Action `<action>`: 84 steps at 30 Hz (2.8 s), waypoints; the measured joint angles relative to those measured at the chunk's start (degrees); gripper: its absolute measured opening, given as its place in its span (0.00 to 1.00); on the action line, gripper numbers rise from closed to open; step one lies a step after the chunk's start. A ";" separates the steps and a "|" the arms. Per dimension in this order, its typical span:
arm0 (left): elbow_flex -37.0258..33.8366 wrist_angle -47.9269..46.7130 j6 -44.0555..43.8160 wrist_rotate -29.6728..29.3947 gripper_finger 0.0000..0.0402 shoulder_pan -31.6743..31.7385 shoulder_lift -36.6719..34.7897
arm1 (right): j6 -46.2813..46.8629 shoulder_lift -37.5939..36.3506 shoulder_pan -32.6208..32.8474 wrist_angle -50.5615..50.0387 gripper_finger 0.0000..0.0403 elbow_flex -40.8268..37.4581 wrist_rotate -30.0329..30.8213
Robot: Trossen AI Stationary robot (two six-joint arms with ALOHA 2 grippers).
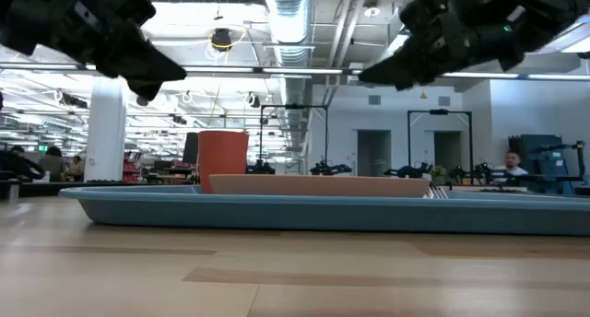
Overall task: Pick and place plate/cup/fork/spoon on tray
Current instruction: Return to Home Position
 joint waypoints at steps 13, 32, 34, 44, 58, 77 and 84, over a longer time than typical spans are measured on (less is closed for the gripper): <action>-9.43 0.12 0.72 10.71 0.00 16.47 -12.71 | 5.76 -21.53 -3.53 7.01 0.00 -19.10 5.22; -14.21 -10.49 2.48 9.26 0.00 24.55 -39.09 | 7.19 -57.03 7.61 -20.34 0.01 -26.30 28.08; -14.19 -10.57 2.94 9.18 0.00 24.53 -39.94 | 7.34 -61.97 7.61 -23.88 0.01 -26.31 27.73; -14.12 -10.70 3.97 9.37 0.00 24.51 -40.43 | 4.43 -65.49 6.71 -25.07 0.04 -26.32 24.45; -14.06 -11.38 1.21 3.99 0.00 24.48 -39.51 | 7.33 -63.73 6.23 -25.24 0.09 -26.34 24.41; -14.06 -11.37 1.21 3.88 0.00 24.48 -39.49 | 7.35 -63.73 6.23 -25.28 0.09 -26.37 24.41; -14.06 -11.36 1.22 3.87 0.00 24.48 -39.49 | 7.35 -63.73 6.23 -25.28 0.09 -26.38 24.41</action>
